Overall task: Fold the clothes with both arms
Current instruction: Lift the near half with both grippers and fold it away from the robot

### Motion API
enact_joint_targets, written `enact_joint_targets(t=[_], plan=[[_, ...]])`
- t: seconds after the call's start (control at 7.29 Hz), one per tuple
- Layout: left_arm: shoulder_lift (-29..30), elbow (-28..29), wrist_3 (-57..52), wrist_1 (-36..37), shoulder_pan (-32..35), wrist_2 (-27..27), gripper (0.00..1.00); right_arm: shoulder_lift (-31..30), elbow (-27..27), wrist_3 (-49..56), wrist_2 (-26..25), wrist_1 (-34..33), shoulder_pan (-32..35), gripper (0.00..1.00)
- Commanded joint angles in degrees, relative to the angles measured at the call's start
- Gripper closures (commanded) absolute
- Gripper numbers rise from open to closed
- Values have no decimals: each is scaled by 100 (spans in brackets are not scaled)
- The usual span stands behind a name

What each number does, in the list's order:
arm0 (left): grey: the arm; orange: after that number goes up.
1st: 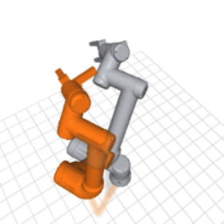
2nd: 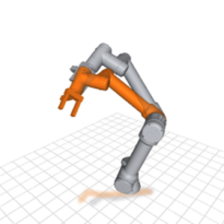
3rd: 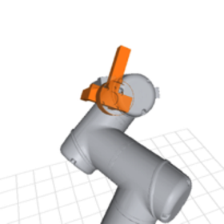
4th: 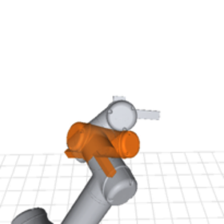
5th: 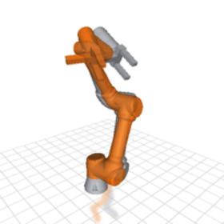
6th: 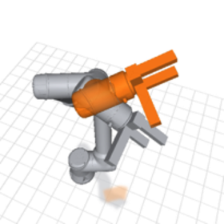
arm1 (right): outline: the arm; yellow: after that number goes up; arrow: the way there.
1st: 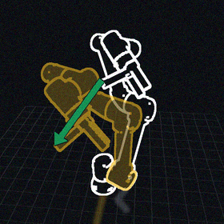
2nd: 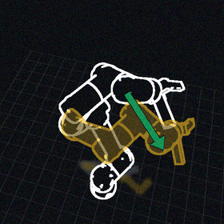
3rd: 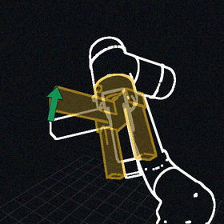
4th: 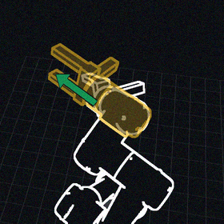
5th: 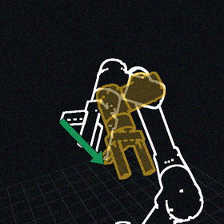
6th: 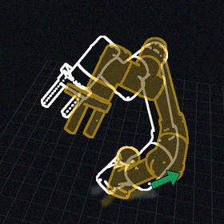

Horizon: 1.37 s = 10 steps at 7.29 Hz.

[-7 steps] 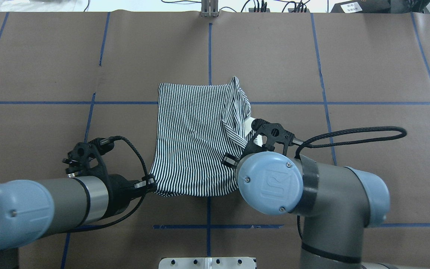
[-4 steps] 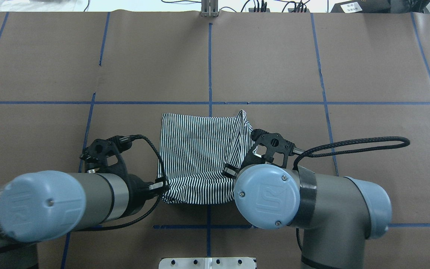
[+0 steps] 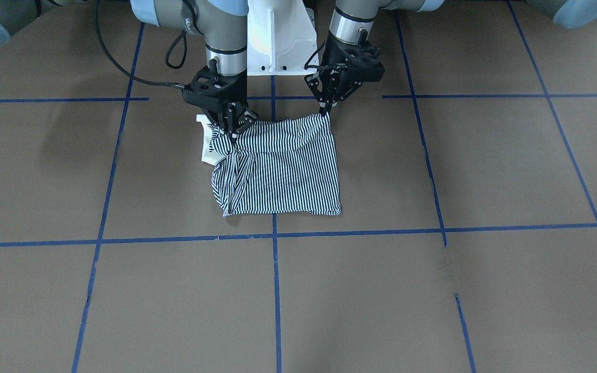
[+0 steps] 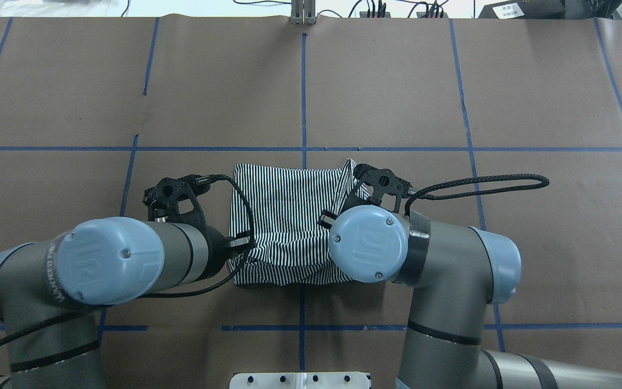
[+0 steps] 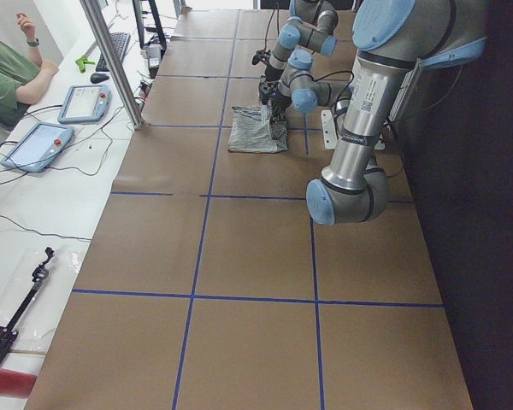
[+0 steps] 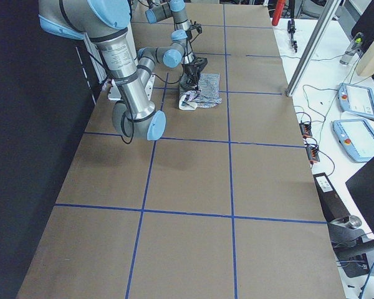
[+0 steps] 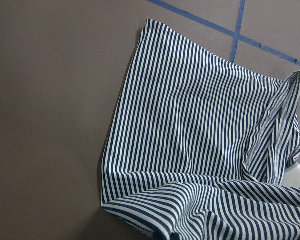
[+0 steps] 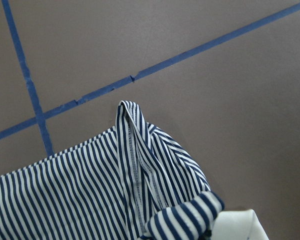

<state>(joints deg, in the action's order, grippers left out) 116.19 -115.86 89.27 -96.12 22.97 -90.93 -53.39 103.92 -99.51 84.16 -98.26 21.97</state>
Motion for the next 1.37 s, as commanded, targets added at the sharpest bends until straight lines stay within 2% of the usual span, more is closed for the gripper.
enact_joint_targets(t=[0.0,0.27,0.82,1.23], plan=[[201,492,-191,-162,295,-4,100,328,-808,108,4,490,184,100],[343,862,-339,-179,462,-4,100,435,-1215,230,13,694,307,100],[571,1942,-533,-776,629,5,100,444,-1321,231,13,738,326,100],[615,2111,-569,-804,621,5,100,444,-1480,283,13,1002,326,100]])
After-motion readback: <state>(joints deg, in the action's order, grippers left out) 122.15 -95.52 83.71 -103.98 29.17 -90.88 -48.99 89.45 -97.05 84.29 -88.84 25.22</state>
